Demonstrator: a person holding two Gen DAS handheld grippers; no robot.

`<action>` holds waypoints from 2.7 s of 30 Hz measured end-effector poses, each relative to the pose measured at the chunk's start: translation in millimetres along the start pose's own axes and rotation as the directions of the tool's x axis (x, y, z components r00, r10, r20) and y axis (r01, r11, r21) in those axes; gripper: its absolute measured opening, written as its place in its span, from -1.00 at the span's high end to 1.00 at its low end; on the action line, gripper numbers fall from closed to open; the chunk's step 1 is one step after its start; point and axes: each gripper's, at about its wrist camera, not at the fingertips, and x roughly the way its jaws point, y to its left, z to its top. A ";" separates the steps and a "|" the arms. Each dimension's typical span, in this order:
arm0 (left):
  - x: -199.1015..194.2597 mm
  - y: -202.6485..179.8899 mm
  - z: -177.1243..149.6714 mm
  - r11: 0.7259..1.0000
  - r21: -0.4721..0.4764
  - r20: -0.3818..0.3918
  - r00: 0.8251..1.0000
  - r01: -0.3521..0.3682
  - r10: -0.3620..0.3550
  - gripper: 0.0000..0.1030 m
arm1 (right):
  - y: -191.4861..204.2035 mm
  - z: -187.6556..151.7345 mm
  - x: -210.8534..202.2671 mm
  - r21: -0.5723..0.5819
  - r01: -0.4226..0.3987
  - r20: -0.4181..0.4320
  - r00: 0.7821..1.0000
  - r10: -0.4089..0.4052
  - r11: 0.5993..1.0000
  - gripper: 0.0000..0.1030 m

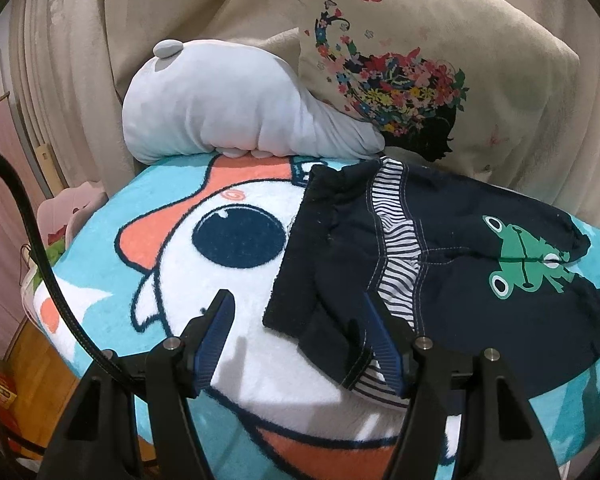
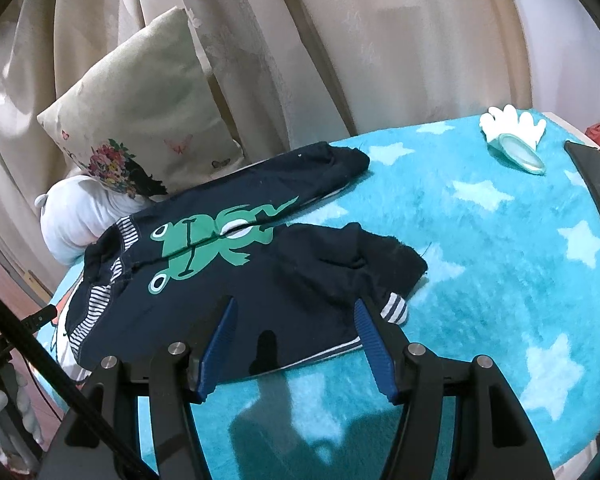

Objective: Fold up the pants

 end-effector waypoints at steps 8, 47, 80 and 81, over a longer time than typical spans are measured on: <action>5.0 -8.3 0.3 1.000 0.022 -0.014 1.000 -0.003 0.003 -0.28 | -2.4 -0.3 5.6 0.001 -0.012 -0.009 1.000 0.012 1.000 -0.28; -33.3 40.9 -3.8 0.992 -0.099 0.037 0.997 0.078 -0.074 -0.34 | 35.3 0.1 -27.5 -0.091 0.004 0.055 0.998 0.001 0.996 -0.35; -94.8 120.2 -20.4 0.966 -0.240 0.163 0.985 0.101 -0.063 -0.40 | 99.0 44.8 -174.2 -0.278 -0.001 0.280 0.956 0.082 0.961 -0.37; -98.6 120.1 -19.7 0.967 -0.236 0.174 0.983 0.098 -0.058 -0.40 | 99.3 53.9 -192.3 -0.289 0.032 0.310 0.949 0.062 0.957 -0.37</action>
